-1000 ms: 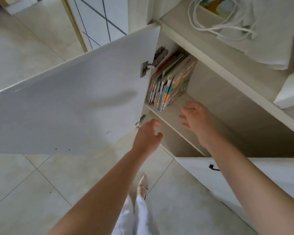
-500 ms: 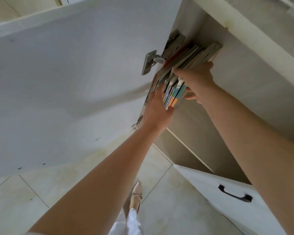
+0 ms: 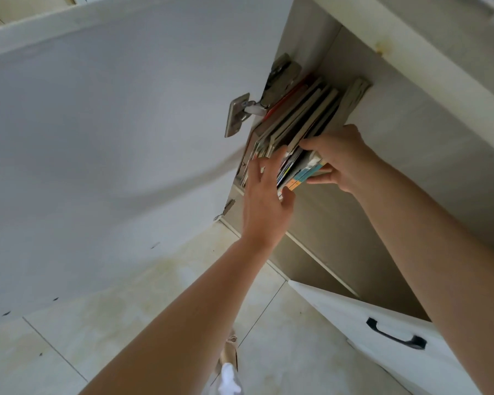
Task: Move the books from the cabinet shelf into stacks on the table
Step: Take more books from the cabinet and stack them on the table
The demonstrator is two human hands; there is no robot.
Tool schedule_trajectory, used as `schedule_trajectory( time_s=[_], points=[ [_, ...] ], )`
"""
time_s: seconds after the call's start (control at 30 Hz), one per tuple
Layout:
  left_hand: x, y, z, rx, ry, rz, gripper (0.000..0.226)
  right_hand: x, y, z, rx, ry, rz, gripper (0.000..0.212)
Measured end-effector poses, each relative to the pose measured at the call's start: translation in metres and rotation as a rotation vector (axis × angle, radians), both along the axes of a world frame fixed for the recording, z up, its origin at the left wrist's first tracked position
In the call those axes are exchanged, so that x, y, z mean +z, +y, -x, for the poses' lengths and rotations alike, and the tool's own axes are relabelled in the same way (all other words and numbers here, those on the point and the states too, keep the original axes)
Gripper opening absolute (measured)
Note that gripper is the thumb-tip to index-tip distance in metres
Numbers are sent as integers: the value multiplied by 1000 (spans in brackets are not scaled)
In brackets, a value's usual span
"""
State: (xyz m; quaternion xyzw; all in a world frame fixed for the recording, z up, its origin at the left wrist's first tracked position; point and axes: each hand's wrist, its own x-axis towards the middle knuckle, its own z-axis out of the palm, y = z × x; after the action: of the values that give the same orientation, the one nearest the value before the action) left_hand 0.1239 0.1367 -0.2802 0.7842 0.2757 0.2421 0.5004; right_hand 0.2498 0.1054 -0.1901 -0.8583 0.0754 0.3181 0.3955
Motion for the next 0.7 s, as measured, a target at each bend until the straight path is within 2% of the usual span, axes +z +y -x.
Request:
schedule_trajectory(
  time_s=[0.1, 0.23, 0.33, 0.43, 0.57, 0.7],
  points=[
    [-1, -3, -1, -11, -42, -56, 63, 2, -7, 3, 12, 77, -27, 47],
    [-4, -11, -5, -138, -9, 33, 59, 1, -12, 4, -10, 47, 1, 65],
    [-21, -12, -12, -150, 137, 93, 60, -2, -15, 1, -32, -23, 39, 53],
    [-42, -8, -26, -171, 254, 46, 62, -5, -15, -2, -24, -52, 38, 49],
    [-59, -9, -41, -94, 264, -100, 60, -8, -17, -3, -18, -100, 30, 52],
    [-60, -13, -33, -73, 226, -128, 45, -5, -22, 8, 24, -174, 74, 47]
  ],
)
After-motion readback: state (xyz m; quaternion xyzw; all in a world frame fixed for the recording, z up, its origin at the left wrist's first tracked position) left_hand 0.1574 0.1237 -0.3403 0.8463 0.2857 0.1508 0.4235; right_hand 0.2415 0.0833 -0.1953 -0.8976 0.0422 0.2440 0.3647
